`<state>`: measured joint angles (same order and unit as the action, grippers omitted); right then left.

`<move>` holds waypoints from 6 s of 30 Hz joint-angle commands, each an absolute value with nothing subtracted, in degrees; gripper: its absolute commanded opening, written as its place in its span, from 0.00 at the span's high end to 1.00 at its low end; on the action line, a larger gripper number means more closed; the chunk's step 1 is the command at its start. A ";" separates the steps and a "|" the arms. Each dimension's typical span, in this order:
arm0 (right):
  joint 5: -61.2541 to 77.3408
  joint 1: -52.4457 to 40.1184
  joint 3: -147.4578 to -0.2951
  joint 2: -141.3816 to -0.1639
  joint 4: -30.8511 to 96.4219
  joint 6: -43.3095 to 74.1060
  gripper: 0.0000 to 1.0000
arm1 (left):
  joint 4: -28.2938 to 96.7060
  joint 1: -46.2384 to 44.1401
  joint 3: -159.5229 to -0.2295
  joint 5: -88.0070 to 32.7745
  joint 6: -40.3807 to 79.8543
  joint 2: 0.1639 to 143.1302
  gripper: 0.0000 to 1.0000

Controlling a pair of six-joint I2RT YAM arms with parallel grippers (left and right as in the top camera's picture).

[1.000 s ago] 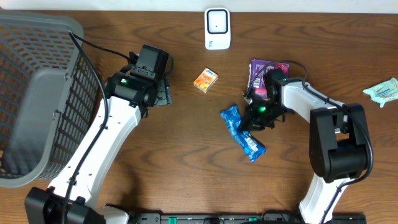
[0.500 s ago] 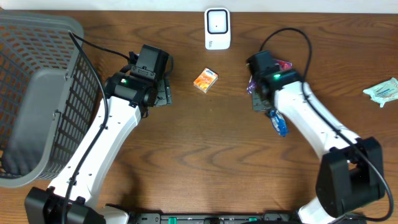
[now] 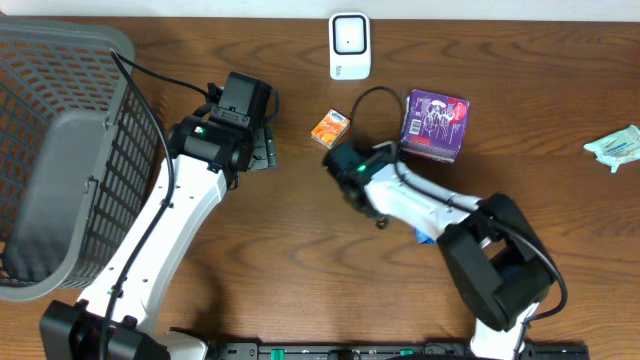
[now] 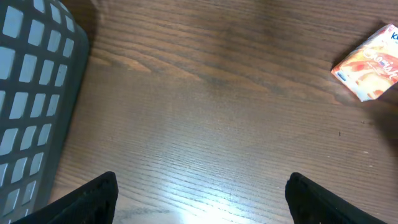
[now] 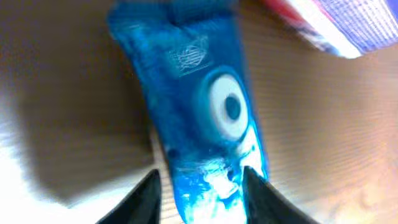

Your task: Scan the item barcode

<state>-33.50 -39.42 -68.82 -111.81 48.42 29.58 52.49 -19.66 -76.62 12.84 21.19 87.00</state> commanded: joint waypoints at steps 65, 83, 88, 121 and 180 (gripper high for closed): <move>46.85 -8.95 -78.39 -109.49 22.02 25.69 0.99 | 52.66 -19.57 -77.03 13.98 21.74 87.33 0.14; 16.71 -15.16 -82.19 -111.37 -21.71 56.25 0.99 | 52.66 -19.57 -77.03 13.98 21.71 87.33 0.14; 13.98 -16.36 -89.65 -117.43 -23.94 58.57 0.99 | 52.66 -19.57 -77.03 13.98 21.71 87.33 0.14; 11.38 7.03 -130.47 -125.03 36.75 28.23 0.99 | 52.66 -19.57 -77.03 13.98 21.71 87.33 0.14; 46.22 14.98 -87.22 -126.65 47.88 5.74 0.25 | 52.66 -19.57 -77.03 13.98 21.71 87.33 0.14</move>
<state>42.61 14.74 -90.15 -126.39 50.26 4.45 52.49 -19.66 -76.62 12.84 21.19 87.00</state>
